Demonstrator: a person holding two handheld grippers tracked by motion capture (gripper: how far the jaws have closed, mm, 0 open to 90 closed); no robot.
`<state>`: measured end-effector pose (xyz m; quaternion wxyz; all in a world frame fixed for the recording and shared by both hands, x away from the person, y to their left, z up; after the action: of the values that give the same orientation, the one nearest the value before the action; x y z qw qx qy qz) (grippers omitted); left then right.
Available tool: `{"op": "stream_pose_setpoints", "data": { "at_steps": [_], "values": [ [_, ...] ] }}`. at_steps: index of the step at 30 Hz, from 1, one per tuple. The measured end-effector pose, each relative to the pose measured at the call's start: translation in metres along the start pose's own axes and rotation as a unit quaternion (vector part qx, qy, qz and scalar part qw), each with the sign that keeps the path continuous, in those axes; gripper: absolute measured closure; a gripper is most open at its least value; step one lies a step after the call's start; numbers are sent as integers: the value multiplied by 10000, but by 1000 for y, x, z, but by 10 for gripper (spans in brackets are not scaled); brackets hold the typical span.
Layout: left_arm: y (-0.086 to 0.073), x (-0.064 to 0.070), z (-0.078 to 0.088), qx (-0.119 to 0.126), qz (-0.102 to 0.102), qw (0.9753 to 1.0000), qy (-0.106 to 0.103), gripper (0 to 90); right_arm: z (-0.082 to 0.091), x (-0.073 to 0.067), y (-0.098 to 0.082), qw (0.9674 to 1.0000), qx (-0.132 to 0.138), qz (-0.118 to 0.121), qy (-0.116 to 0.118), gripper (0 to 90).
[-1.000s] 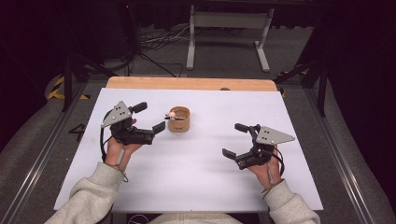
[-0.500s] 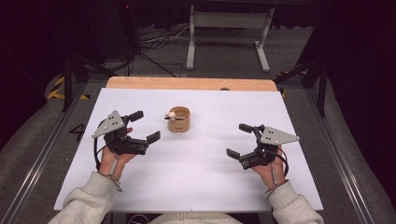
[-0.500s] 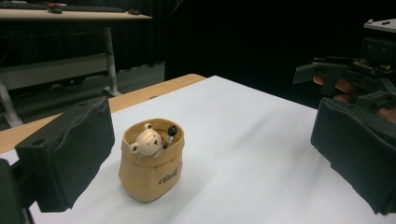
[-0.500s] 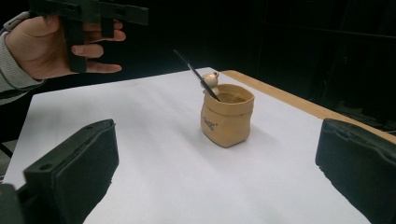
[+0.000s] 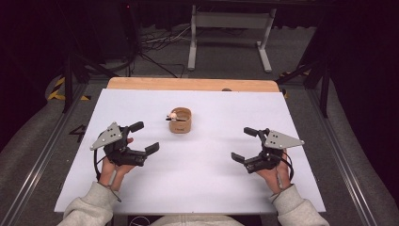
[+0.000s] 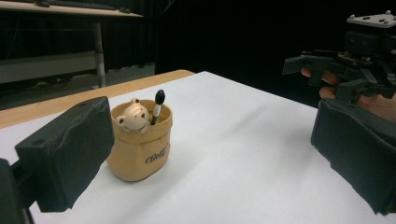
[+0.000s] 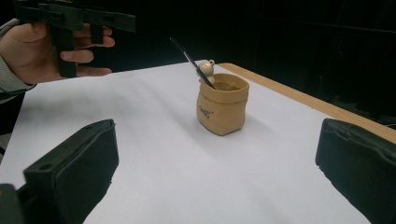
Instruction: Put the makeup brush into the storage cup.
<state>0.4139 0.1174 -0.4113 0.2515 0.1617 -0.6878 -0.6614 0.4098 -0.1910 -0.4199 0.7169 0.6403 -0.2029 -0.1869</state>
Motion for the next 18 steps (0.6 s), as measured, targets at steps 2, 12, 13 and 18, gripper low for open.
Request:
{"op": "stream_pose_setpoints", "data": {
  "at_steps": [2,12,13,18],
  "values": [
    [-3,1,3,34,2,10000,22,6,1,1,-1,10000,4,14,-17,0],
    [-24,-1,7,-50,-17,9999,86,6,4,4,-9,9999,-44,74,-77,0],
    [-25,-1,7,-38,-27,9999,92,6,4,5,-10,9999,-40,75,-64,0],
    [-38,1,9,-208,-183,9996,53,6,4,6,-14,9999,-55,60,-97,0]
  ]
}}
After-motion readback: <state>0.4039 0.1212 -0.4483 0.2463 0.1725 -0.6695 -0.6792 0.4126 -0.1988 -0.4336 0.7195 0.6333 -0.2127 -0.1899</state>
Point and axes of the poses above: each handheld gripper's, and its own axes: z roughly backward along the jaws, y roughly out of its top, x roughly to its right, the point moved 9 cm from there along -z, roughly forward along the jaws, and after that the axes turned 7 degrees about x, right-handed, at the moved point
